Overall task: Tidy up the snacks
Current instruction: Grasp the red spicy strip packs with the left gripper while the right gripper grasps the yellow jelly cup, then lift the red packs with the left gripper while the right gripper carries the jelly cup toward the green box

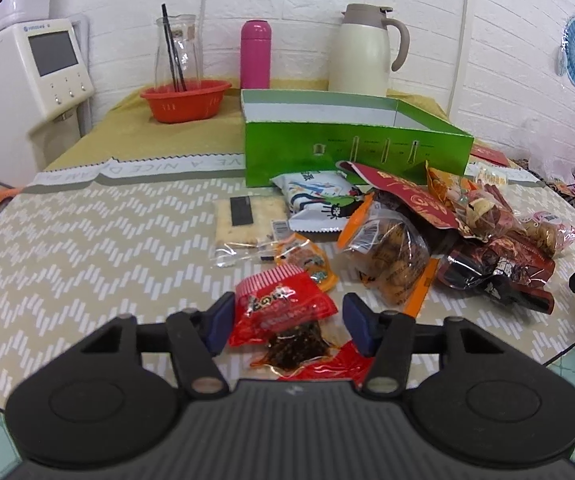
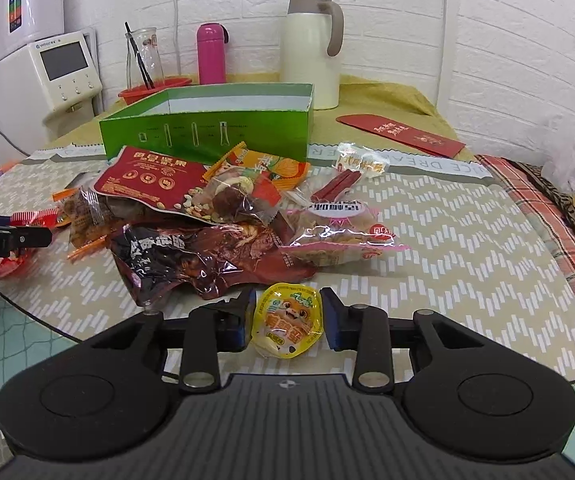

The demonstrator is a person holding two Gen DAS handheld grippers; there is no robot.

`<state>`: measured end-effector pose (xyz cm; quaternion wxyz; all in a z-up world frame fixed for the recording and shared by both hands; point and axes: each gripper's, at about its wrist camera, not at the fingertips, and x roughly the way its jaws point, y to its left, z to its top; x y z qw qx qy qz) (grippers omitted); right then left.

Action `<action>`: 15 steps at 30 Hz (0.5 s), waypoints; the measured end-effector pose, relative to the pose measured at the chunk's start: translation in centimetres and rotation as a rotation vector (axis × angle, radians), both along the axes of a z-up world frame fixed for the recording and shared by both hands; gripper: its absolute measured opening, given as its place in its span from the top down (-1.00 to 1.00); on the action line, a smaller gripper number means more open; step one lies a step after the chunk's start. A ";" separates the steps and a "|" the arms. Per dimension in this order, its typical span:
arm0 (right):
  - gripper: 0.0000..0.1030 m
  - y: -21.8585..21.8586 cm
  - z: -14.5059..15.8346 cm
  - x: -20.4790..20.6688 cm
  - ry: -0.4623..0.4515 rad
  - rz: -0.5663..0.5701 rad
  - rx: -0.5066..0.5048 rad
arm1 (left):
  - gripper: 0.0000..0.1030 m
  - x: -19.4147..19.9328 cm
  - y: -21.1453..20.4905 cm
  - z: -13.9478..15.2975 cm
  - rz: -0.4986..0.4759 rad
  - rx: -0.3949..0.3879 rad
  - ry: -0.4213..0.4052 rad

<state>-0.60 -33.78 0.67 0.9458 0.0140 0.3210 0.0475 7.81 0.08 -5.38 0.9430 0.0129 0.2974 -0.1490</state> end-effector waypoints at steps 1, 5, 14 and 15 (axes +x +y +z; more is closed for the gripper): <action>-0.17 0.1 0.4 -0.3 -0.011 0.001 0.013 | -0.08 -0.2 0.3 0.1 0.005 -0.011 0.008; -0.17 0.6 1.7 -1.4 -0.046 0.017 0.053 | -0.02 -1.0 0.8 -0.1 0.023 -0.013 0.016; -0.13 2.3 3.0 -2.9 -0.109 0.040 0.084 | 0.18 -3.6 1.1 1.0 -0.002 -0.037 -0.003; -0.13 2.4 3.1 -3.0 -0.114 0.042 0.080 | 0.18 -3.9 1.3 1.2 -0.002 -0.050 -0.009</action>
